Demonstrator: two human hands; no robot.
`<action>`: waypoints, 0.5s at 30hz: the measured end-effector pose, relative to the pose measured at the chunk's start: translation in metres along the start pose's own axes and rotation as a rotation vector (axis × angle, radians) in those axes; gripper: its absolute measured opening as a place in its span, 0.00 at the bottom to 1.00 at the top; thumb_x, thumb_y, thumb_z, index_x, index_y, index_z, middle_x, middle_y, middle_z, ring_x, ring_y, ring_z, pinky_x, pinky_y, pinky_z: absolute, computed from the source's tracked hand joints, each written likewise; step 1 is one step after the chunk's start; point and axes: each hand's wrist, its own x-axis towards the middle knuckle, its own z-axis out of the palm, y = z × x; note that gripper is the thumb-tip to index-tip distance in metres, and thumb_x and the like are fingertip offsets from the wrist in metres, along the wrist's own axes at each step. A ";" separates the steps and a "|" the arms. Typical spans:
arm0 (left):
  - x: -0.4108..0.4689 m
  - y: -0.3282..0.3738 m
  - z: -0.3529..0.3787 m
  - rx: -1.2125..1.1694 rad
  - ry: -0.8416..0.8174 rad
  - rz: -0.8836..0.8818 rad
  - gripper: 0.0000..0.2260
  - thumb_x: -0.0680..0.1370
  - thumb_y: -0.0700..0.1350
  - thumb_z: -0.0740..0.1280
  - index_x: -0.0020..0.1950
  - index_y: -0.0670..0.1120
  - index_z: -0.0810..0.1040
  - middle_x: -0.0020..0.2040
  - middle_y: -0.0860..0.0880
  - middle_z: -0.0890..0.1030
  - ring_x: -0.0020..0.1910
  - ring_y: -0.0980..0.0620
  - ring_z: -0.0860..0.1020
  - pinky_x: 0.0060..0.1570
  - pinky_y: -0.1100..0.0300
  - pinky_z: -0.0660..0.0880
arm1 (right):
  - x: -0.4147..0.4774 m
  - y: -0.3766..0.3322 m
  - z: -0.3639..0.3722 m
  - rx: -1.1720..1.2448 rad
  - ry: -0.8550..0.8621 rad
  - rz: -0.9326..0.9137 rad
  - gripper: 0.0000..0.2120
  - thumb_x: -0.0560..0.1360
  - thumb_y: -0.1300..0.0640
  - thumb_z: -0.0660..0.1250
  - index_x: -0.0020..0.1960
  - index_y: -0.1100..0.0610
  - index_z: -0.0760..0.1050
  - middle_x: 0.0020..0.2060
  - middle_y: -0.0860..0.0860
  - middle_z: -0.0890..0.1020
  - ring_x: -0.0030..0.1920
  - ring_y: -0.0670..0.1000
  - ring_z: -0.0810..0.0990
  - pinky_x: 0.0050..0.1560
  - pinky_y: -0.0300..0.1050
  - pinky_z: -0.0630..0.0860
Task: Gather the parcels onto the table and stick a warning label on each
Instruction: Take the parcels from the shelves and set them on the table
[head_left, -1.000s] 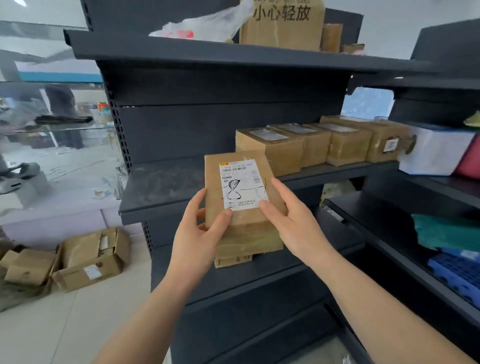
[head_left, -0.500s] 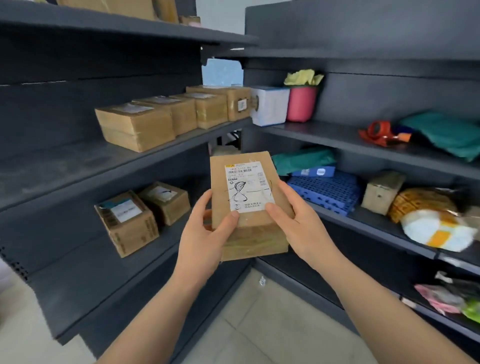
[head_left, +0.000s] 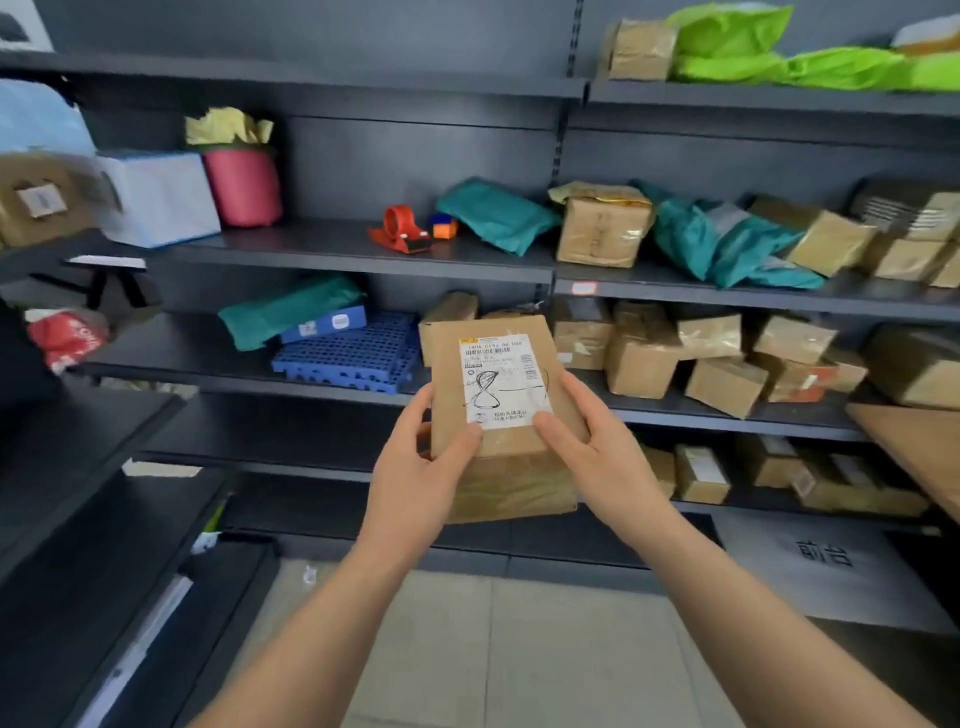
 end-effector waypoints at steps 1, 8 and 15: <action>0.002 0.001 0.025 -0.008 -0.037 -0.002 0.18 0.74 0.55 0.68 0.57 0.75 0.67 0.48 0.68 0.79 0.46 0.68 0.78 0.35 0.71 0.74 | 0.000 0.011 -0.021 -0.003 0.027 0.005 0.28 0.76 0.44 0.64 0.74 0.42 0.59 0.61 0.28 0.70 0.59 0.30 0.69 0.58 0.34 0.70; 0.015 -0.001 0.182 -0.047 -0.269 -0.008 0.20 0.75 0.55 0.68 0.63 0.71 0.67 0.49 0.67 0.79 0.46 0.69 0.77 0.42 0.65 0.75 | -0.009 0.083 -0.152 -0.063 0.238 0.128 0.30 0.76 0.43 0.64 0.74 0.44 0.58 0.62 0.33 0.67 0.63 0.37 0.66 0.61 0.37 0.66; 0.033 0.003 0.315 -0.009 -0.509 0.026 0.23 0.74 0.57 0.68 0.67 0.66 0.66 0.53 0.64 0.77 0.50 0.64 0.77 0.46 0.62 0.76 | -0.014 0.137 -0.254 -0.084 0.476 0.267 0.30 0.75 0.45 0.66 0.74 0.44 0.59 0.63 0.37 0.71 0.63 0.40 0.70 0.63 0.42 0.69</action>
